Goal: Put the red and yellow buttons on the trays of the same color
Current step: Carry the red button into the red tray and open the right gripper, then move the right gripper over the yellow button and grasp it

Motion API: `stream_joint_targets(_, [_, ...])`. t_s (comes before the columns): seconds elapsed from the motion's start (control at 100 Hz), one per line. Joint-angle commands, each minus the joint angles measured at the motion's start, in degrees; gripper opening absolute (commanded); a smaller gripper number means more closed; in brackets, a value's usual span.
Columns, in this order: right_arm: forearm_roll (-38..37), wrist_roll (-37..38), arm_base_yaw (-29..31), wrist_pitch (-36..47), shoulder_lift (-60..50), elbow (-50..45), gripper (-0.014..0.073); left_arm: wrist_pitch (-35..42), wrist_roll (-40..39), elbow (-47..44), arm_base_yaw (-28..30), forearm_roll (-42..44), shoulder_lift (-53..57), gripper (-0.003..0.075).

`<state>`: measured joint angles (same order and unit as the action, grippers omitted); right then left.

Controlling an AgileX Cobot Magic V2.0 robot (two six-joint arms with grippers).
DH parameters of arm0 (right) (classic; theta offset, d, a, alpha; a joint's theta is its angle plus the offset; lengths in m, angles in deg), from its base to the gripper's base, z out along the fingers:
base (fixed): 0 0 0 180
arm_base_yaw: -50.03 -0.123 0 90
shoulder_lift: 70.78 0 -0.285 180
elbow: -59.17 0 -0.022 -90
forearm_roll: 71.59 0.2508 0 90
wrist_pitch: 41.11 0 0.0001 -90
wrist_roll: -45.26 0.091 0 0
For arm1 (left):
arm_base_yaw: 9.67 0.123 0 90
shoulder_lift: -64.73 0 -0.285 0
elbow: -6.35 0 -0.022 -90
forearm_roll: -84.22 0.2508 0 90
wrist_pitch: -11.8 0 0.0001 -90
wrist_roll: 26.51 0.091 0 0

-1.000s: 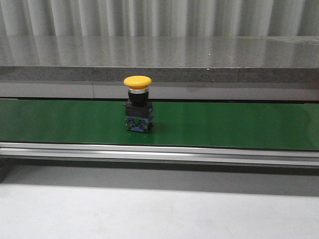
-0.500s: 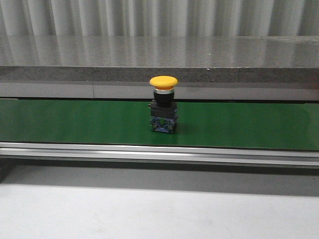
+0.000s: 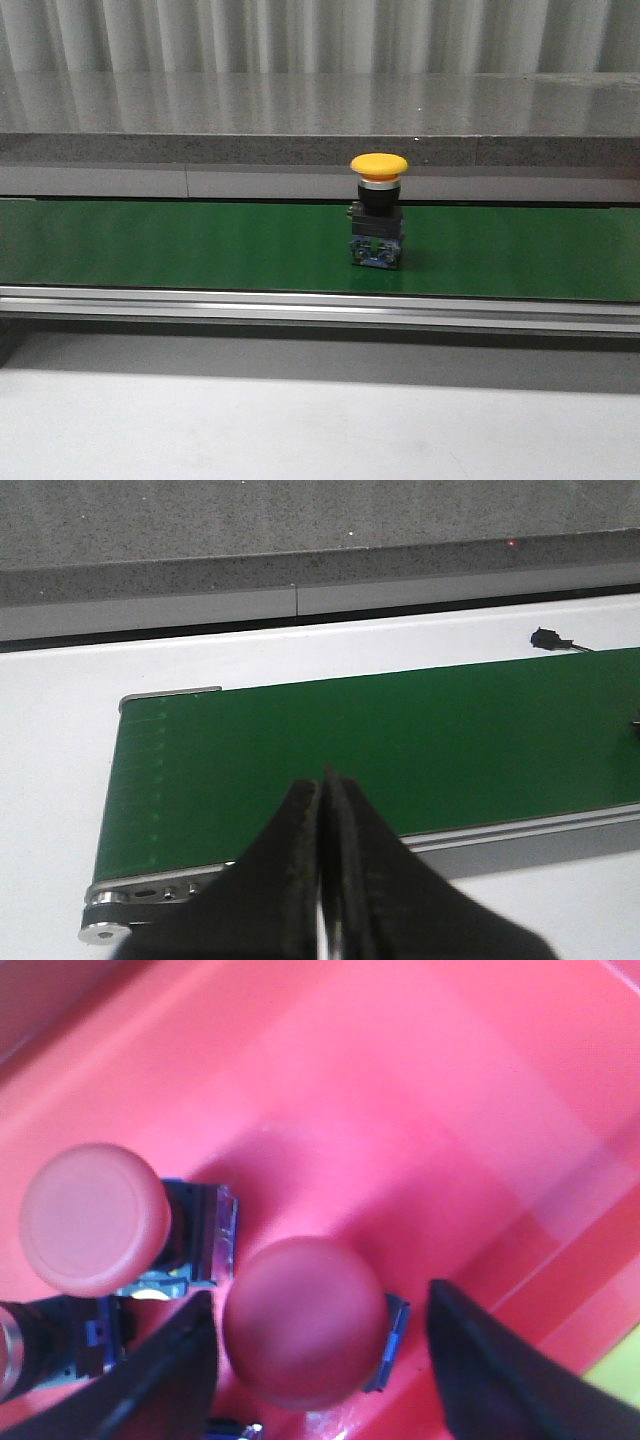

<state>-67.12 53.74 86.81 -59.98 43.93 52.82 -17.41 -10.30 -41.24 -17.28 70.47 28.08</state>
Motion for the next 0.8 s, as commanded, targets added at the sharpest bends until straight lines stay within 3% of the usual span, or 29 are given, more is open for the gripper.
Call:
stream_joint_targets(0.0, [0.8, 0.0, 0.3, 3.4, -3.5, 1.7, 0.0519, 3.7, 0.1, 1.5, -0.5, -1.1, -0.2, -0.0020])
stream_joint_targets(0.4, [1.0, 0.0, -0.1, 5.2, -20.4, -8.1, 0.0519, 3.7, 0.1, 1.5, -0.5, -1.1, -0.2, -0.0020])
stream_joint_targets(0.79, [1.0, -0.5, -7.4, -9.7, -39.7, -13.8, 0.0521, 3.7, 0.1, 1.5, -0.5, -1.1, -0.2, -0.0020])
